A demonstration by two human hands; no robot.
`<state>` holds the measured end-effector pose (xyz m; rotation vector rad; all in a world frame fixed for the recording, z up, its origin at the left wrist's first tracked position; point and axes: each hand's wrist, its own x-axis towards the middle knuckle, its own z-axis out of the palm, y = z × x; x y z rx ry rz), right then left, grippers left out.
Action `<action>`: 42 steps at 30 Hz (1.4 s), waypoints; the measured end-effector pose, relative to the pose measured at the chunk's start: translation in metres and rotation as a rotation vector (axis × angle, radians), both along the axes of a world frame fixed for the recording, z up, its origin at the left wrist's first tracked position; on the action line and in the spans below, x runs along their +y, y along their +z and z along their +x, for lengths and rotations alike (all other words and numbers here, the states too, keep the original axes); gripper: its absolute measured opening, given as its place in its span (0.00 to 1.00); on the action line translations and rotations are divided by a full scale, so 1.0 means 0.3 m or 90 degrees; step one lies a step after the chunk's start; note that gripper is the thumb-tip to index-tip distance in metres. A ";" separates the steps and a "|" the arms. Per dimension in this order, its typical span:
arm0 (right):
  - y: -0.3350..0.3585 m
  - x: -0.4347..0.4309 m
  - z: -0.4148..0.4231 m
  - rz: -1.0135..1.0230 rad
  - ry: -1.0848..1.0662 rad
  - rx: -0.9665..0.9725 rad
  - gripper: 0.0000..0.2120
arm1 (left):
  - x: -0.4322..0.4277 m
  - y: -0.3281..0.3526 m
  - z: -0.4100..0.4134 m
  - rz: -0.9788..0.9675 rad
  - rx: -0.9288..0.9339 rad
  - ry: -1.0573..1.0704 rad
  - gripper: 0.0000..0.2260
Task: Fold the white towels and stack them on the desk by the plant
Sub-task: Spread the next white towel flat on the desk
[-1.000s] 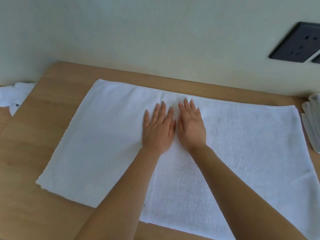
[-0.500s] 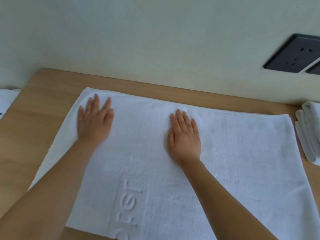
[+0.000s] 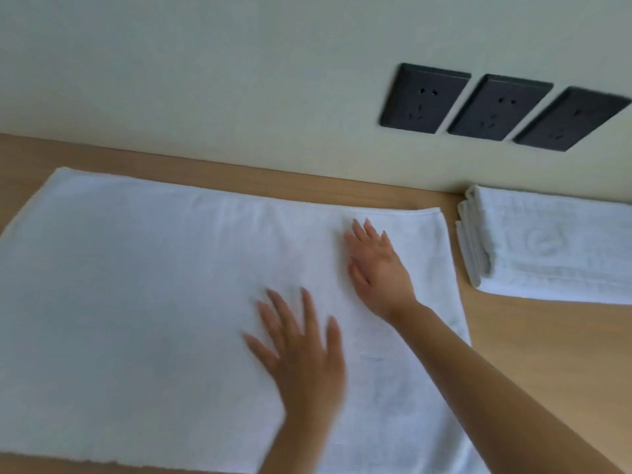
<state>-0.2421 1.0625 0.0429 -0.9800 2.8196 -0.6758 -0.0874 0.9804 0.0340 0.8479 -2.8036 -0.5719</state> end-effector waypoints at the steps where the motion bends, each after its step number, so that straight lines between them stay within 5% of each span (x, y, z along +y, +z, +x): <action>1: -0.018 0.056 -0.011 0.034 0.011 0.012 0.27 | 0.105 -0.009 0.004 0.009 -0.022 0.000 0.25; 12: -0.075 0.180 0.086 0.103 0.010 0.053 0.31 | 0.278 -0.064 -0.003 -0.120 -0.108 0.139 0.23; 24: -0.079 0.349 0.500 0.093 0.059 0.072 0.27 | 0.254 -0.054 0.312 -0.141 -0.132 0.040 0.23; 28: -0.075 0.407 0.429 0.130 0.224 0.089 0.28 | 0.236 -0.059 0.359 -0.140 -0.139 0.033 0.24; 31: -0.066 0.440 0.263 0.172 0.204 0.094 0.33 | 0.244 -0.058 0.360 -0.120 -0.124 0.047 0.24; 42: -0.078 0.456 0.160 0.162 0.102 0.080 0.27 | 0.563 -0.040 0.268 -0.005 -0.120 0.377 0.24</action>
